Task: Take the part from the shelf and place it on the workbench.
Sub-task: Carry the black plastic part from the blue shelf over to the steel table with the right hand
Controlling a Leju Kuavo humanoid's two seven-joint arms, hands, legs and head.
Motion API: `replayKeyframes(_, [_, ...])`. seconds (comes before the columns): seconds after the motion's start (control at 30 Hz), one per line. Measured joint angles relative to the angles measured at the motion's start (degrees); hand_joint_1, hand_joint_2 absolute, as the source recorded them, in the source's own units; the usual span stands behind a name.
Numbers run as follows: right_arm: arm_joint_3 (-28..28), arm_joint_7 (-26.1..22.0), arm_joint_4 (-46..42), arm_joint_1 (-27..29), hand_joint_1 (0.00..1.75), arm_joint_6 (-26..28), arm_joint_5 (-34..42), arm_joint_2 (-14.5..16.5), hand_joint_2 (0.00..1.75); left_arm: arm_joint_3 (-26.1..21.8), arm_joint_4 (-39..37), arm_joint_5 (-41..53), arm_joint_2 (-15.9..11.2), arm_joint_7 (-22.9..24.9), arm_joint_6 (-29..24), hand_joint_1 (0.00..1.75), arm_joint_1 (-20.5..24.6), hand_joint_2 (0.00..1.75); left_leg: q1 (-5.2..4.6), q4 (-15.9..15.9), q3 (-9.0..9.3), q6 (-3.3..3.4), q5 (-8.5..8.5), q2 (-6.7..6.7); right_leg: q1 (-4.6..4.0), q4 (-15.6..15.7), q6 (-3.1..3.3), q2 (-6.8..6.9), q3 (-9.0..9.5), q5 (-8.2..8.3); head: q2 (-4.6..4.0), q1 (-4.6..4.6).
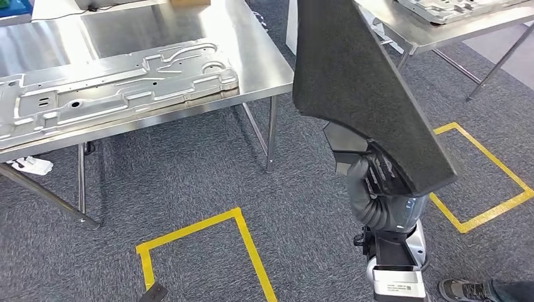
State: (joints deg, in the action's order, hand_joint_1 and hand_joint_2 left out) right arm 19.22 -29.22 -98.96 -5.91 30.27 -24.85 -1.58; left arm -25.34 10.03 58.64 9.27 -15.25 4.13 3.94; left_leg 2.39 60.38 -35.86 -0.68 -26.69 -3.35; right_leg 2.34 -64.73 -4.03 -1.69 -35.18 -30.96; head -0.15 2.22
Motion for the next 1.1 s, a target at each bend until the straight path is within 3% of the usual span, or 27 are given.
replayKeyframes(0.03, [0.02,0.00,-0.02,-0.02,1.62,0.04,-0.02,-0.01,1.75,-0.01,0.00,0.00,0.00,-0.01,0.00,0.00,0.04,1.75,0.06,0.13,-0.14,-0.56,-0.01,-0.63,0.23,3.07,-0.16,-0.98,1.31,1.15,0.00,0.17])
replayKeyframes(0.1, [0.03,0.05,-0.04,0.05,1.62,0.15,-0.03,-0.05,1.75,-0.04,0.00,0.00,-0.02,-0.03,0.00,0.00,0.05,1.75,0.04,-0.01,-0.50,-1.68,0.30,-1.74,0.35,5.46,-0.13,-2.31,2.25,1.38,0.00,0.31])
replayKeyframes(0.17, [0.02,0.11,-0.05,0.02,1.62,0.25,-0.04,-0.08,1.75,-0.06,-0.01,0.00,-0.01,-0.05,0.00,0.00,-0.08,1.75,0.22,-0.55,-0.58,-2.52,0.72,-2.45,0.27,5.46,0.72,-1.36,2.28,1.50,0.00,-0.08])
replayKeyframes(0.23, [0.00,0.10,-0.05,-0.15,1.62,0.30,-0.07,-0.06,1.75,-0.03,-0.02,0.00,0.04,-0.06,0.01,0.00,-0.13,1.75,0.12,1.11,-1.32,-2.80,-0.26,-0.70,0.33,5.59,1.85,-0.17,2.68,1.57,0.00,-0.85])
replayKeyframes(0.3, [-0.04,0.10,-0.05,-0.18,1.62,0.31,-0.09,-0.03,1.75,0.01,-0.02,0.00,0.09,-0.07,0.01,0.00,-0.01,1.75,-0.30,7.73,-4.24,-2.68,-3.39,1.94,0.03,5.66,2.77,1.15,3.04,1.41,0.00,-1.52])
replayKeyframes(0.37, [-0.06,0.11,-0.05,-0.16,1.62,0.31,-0.10,-0.04,1.75,0.01,-0.02,0.00,0.09,-0.07,0.00,0.00,0.00,1.75,-0.57,15.17,-7.72,-2.56,-5.90,2.68,-0.44,5.63,3.26,2.46,3.35,1.14,0.00,-1.69])
replayKeyframes(0.4, [-0.05,0.11,-0.05,-0.17,1.62,0.31,-0.10,-0.04,1.75,0.01,-0.02,0.00,0.09,-0.07,0.00,0.00,-0.04,1.75,-0.65,16.42,-8.35,-2.48,-5.76,2.76,-0.59,5.61,3.36,3.05,3.55,0.98,0.00,-1.71])
replayKeyframes(0.43, [-0.05,0.13,-0.05,-0.18,1.62,0.31,-0.10,-0.04,1.75,0.00,-0.02,0.00,0.09,-0.08,0.00,0.00,-0.07,1.75,-0.72,15.24,-7.82,-2.38,-4.54,2.95,-0.68,5.60,3.37,3.64,3.82,0.78,0.00,-1.74])
replayKeyframes(0.47, [-0.05,0.14,-0.05,-0.20,1.62,0.32,-0.10,-0.03,1.75,-0.02,-0.02,-0.01,0.08,-0.08,0.00,0.00,-0.07,1.75,-0.78,11.99,-6.26,-2.26,-2.60,3.48,-0.71,5.57,3.29,4.19,4.18,0.50,0.00,-1.76])
replayKeyframes(0.53, [-0.06,0.17,-0.05,-0.25,1.62,0.40,-0.10,-0.05,1.75,-0.08,-0.02,-0.11,0.08,-0.13,0.00,0.00,0.01,1.75,-1.23,4.65,-2.71,-1.93,0.12,6.05,-1.00,5.40,2.79,5.07,4.82,-0.19,0.00,-1.91])
replayKeyframes(0.6, [-0.05,0.18,-0.05,-0.29,1.62,0.54,-0.11,-0.08,1.75,-0.17,-0.01,-0.34,0.09,-0.18,0.09,0.00,0.12,1.75,-1.70,1.64,-1.55,-1.34,0.33,7.61,-1.51,5.32,2.24,5.92,5.09,-0.66,0.00,-1.86])
replayKeyframes(0.67, [-0.04,0.22,-0.06,-0.28,1.62,0.72,-0.23,-0.10,1.75,-0.33,-0.02,-0.55,0.09,-0.19,0.28,0.00,0.09,1.75,-1.81,1.44,-1.82,-0.62,0.19,6.57,-1.72,5.58,1.87,6.99,5.35,-0.89,0.00,-1.68])
replayKeyframes(0.73, [-0.07,0.31,-0.14,-0.19,1.62,0.88,-0.48,-0.15,1.75,-0.60,-0.02,-0.63,0.08,-0.12,0.44,0.00,0.04,1.75,-1.66,1.27,-1.81,0.03,0.26,5.23,-1.57,4.54,1.54,6.09,5.07,-2.05,0.00,-1.56])
replayKeyframes(0.77, [-0.09,0.36,-0.20,-0.05,1.62,0.93,-0.60,-0.20,1.75,-0.73,-0.01,-0.63,0.06,-0.05,0.49,0.00,0.06,1.75,-1.52,1.19,-1.76,0.33,0.30,4.54,-1.50,2.39,1.43,4.95,4.06,-3.37,0.00,-1.40])
replayKeyframes(0.83, [-0.10,0.39,-0.30,0.45,1.62,0.98,-0.77,-0.35,1.75,-0.93,0.00,-0.64,0.01,0.13,0.52,0.00,0.10,1.75,-1.43,1.19,-1.76,0.71,0.29,3.08,-1.46,-4.81,1.40,2.93,0.33,-6.59,0.00,-0.96])
replayKeyframes(0.87, [-0.11,0.42,-0.31,0.76,1.62,1.01,-0.81,-0.42,1.75,-1.02,0.00,-0.66,-0.02,0.20,0.55,0.00,0.07,1.75,-1.44,1.21,-1.75,0.80,0.28,2.28,-1.47,-8.15,1.40,2.63,-1.62,-7.50,0.00,-0.75])
replayKeyframes(0.9, [-0.12,0.44,-0.31,1.00,1.62,1.03,-0.83,-0.48,1.75,-1.10,0.00,-0.68,-0.04,0.26,0.57,0.00,0.04,1.75,-1.44,1.22,-1.72,0.82,0.27,1.46,-1.47,-9.91,1.42,2.50,-2.90,-7.39,0.00,-0.61])
replayKeyframes(0.93, [-0.12,0.45,-0.32,1.16,1.62,1.05,-0.84,-0.51,1.75,-1.19,0.00,-0.70,-0.10,0.31,0.59,0.00,0.01,1.75,-1.44,1.23,-1.67,0.82,0.27,0.61,-1.48,-9.56,1.48,2.37,-3.21,-6.15,0.00,-0.46])
replayKeyframes(0.97, [-0.12,0.46,-0.35,1.23,1.62,1.06,-0.83,-0.53,1.75,-1.27,0.00,-0.72,-0.17,0.34,0.60,0.00,0.00,1.75,-1.43,1.24,-1.58,0.81,0.27,-0.21,-1.48,-7.14,1.58,2.06,-2.49,-4.01,0.00,-0.31])
replayKeyframes(1.03, [-0.11,0.43,-0.45,1.21,1.62,1.01,-0.69,-0.54,1.75,-1.37,0.00,-0.72,-0.37,0.38,0.59,0.00,0.04,1.75,-1.42,1.26,-1.52,0.63,0.33,-1.79,-1.41,0.11,1.93,-0.33,0.25,0.05,0.00,0.01])
replayKeyframes(1.1, [-0.10,0.35,-0.48,0.95,1.62,0.90,-0.20,-0.51,1.75,-1.46,0.03,-0.75,-0.69,0.36,0.53,0.00,0.17,1.75,-1.31,1.22,-1.93,0.06,0.63,-3.09,-1.42,4.17,2.22,-2.57,1.76,1.21,0.00,0.10])
